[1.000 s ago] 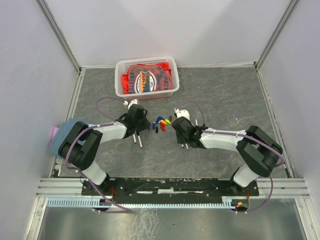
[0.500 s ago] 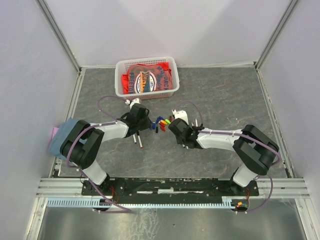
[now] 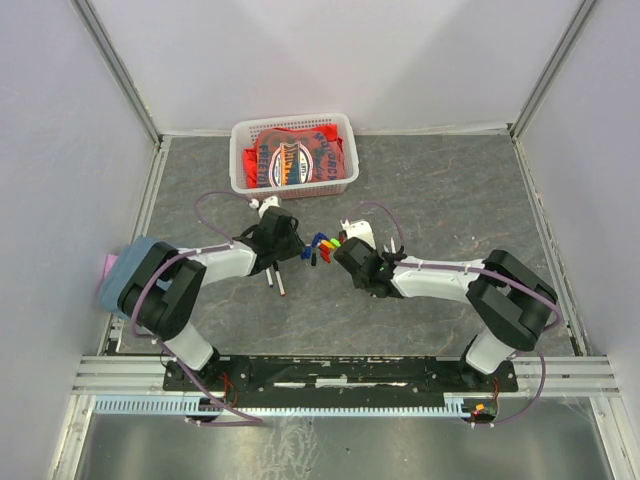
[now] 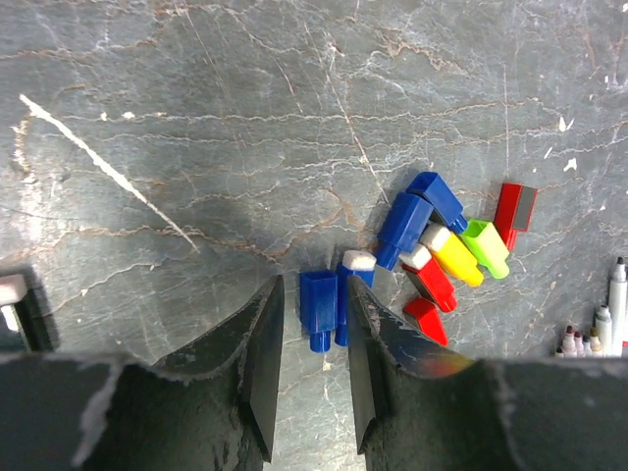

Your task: Open the pen caps

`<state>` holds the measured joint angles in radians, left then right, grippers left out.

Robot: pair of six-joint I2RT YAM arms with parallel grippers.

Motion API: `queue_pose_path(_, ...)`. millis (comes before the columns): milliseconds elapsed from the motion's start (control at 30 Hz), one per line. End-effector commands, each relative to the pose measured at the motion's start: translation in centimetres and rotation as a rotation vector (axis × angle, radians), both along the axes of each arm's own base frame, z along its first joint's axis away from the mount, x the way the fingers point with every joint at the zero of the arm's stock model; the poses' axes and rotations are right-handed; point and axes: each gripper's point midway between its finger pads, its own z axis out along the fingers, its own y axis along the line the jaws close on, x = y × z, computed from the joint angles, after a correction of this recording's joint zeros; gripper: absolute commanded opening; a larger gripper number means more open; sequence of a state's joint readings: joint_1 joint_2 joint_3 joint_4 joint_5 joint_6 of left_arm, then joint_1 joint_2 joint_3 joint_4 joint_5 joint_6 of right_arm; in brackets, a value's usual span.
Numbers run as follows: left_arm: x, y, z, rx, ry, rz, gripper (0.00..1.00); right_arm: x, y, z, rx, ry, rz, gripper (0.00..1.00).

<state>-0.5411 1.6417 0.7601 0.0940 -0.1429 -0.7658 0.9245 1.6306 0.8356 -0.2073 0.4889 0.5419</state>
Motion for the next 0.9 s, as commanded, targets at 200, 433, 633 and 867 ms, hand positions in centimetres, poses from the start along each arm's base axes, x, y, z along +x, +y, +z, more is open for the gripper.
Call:
queue_pose_path(200,0.0,1.8,6.4,-0.048,-0.171,0.091,0.4,1.0,3.1,6.0,0.086,-0.133,0.072,0.26)
queue_pose_path(433,-2.2,4.6,8.5,-0.112,-0.245,0.21,0.43,0.5,8.6,7.6,0.185,-0.117,0.187,0.27)
queue_pose_path(633,-4.8,7.4,8.6,-0.186,-0.282,0.327,0.42,0.4,13.7,7.1,0.269,-0.063,0.233,0.28)
queue_pose_path(867,-7.0,10.0,9.3,-0.227,-0.34,0.412,0.41,0.7,18.0,5.8,0.267,-0.013,0.256,0.33)
